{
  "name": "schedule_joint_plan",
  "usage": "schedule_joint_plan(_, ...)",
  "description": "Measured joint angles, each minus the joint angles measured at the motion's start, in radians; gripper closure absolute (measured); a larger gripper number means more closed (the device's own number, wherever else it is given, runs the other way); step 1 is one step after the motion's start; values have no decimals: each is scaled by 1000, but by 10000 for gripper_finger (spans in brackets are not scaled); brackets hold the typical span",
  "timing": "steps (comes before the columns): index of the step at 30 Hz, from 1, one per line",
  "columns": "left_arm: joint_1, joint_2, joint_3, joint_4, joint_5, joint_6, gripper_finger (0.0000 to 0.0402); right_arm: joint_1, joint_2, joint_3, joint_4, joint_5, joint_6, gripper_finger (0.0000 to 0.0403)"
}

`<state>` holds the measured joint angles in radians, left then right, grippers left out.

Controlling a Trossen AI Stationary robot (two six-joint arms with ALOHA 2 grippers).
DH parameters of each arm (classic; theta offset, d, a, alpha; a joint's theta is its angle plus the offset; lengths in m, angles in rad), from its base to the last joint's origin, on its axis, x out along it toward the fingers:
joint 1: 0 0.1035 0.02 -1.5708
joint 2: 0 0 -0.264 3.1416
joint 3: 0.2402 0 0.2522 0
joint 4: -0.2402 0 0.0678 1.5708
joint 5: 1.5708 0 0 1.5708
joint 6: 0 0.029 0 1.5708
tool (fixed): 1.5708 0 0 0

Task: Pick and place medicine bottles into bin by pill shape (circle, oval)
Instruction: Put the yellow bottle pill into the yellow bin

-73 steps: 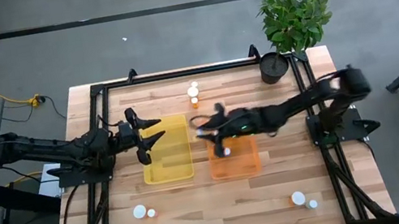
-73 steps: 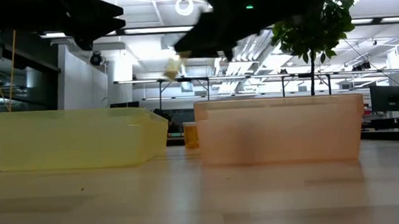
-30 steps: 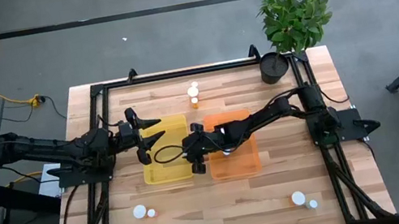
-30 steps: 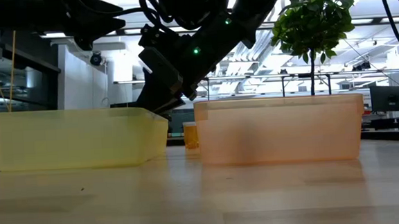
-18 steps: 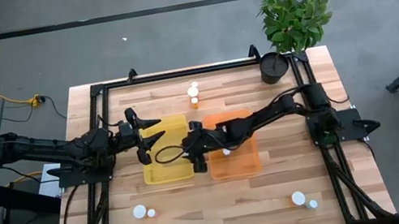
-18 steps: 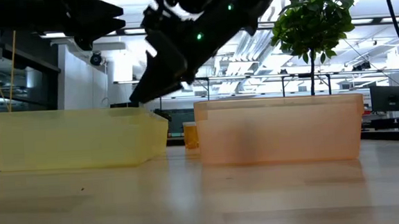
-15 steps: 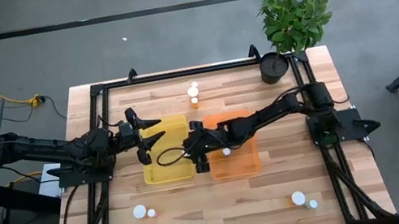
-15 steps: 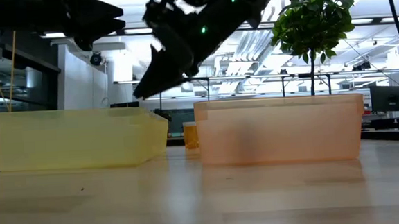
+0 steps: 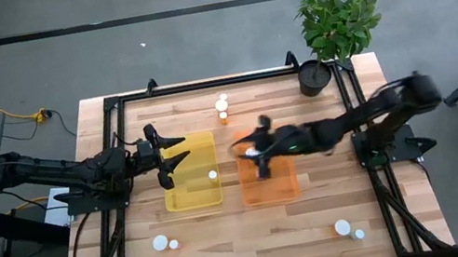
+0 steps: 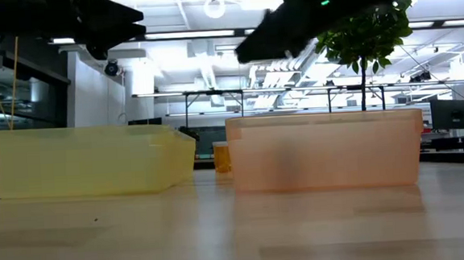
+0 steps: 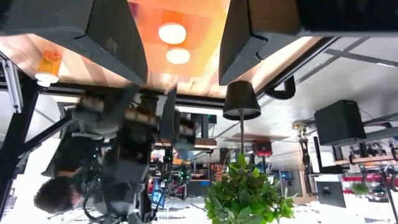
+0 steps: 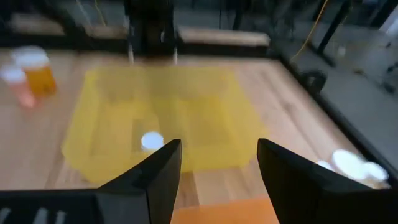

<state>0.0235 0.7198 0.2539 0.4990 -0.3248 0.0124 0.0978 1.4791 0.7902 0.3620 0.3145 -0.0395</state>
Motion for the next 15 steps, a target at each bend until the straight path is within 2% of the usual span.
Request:
schedule_joint_plan(7,0,0,0,-9,22,-7,213,2,-250,-255,306,-37,-49,199)
schedule_joint_plan(11,-1,0,0,-8,23,9,213,2,-316,-332,422,-38,-49,199)
schedule_joint_plan(15,0,0,0,-5,23,10,213,2,-331,-348,431,-37,-43,199)
